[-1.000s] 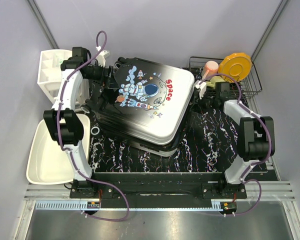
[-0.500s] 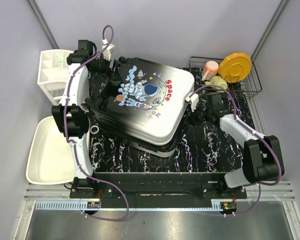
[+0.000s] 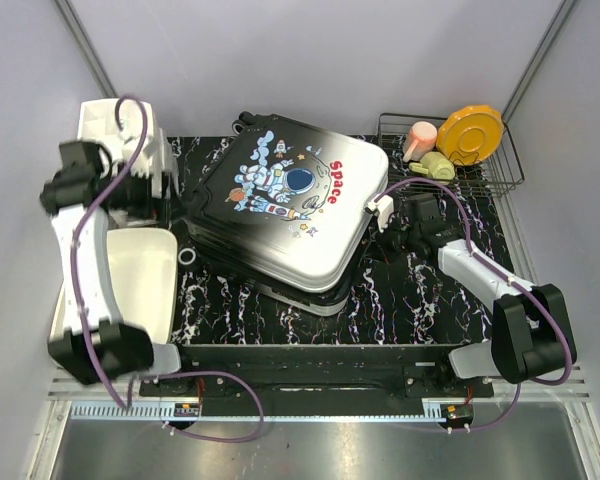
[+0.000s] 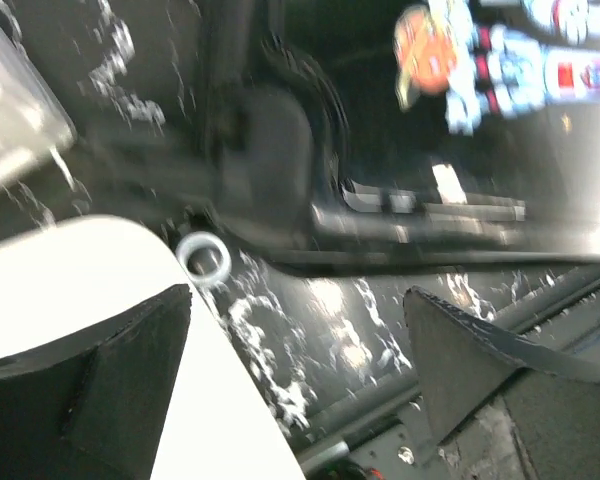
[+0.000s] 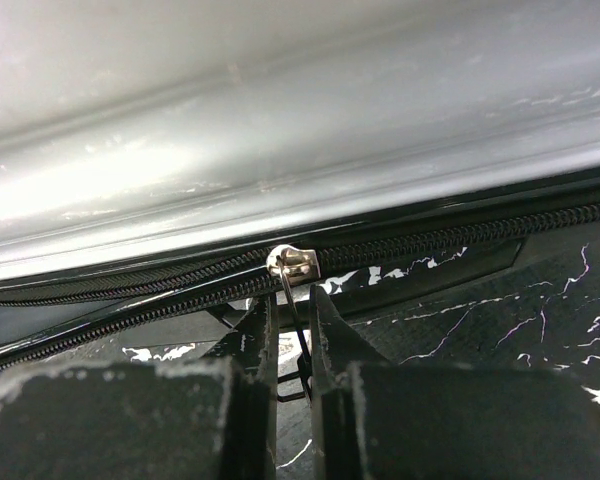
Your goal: Open, take out, and arrange the luggage
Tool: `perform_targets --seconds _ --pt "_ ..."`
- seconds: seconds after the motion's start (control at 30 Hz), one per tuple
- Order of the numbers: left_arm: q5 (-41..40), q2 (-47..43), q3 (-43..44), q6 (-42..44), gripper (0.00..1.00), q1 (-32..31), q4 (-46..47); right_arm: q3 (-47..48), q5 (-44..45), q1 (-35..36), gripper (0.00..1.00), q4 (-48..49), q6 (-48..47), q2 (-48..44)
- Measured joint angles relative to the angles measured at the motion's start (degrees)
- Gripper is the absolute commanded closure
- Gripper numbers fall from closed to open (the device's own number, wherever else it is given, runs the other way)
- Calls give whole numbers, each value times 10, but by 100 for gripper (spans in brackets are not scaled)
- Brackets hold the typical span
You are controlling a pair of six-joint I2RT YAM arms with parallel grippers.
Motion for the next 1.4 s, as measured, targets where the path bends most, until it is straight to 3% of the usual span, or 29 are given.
perform_targets --seconds 0.13,0.2,0.33,0.5,0.67,0.9,1.03,1.17,1.3,1.4 --pt "7 -163 -172 8 22 40 -35 0 0 0 100 0 3 0" --pt "13 -184 -235 10 28 38 -49 0 1 0 100 0 5 0" --pt "12 -131 -318 7 36 30 -31 0 1 0 100 0 11 0" --pt "10 -45 -327 -14 38 -35 46 0 1 0 100 0 18 0" --pt "-7 35 -255 -56 40 -58 65 0 -7 5 100 4 37 2" --pt "-33 224 -23 -67 37 -58 90 5 -37 43 100 96 102 49" --pt "-28 249 47 -55 33 -60 101 28 -29 68 100 123 131 76" --pt "-11 177 20 -32 24 -66 111 48 -7 70 100 93 133 78" --pt "4 0 -85 10 16 -101 123 67 -5 39 100 54 132 78" --pt "2 -124 -142 47 14 -165 132 82 0 12 100 27 132 78"
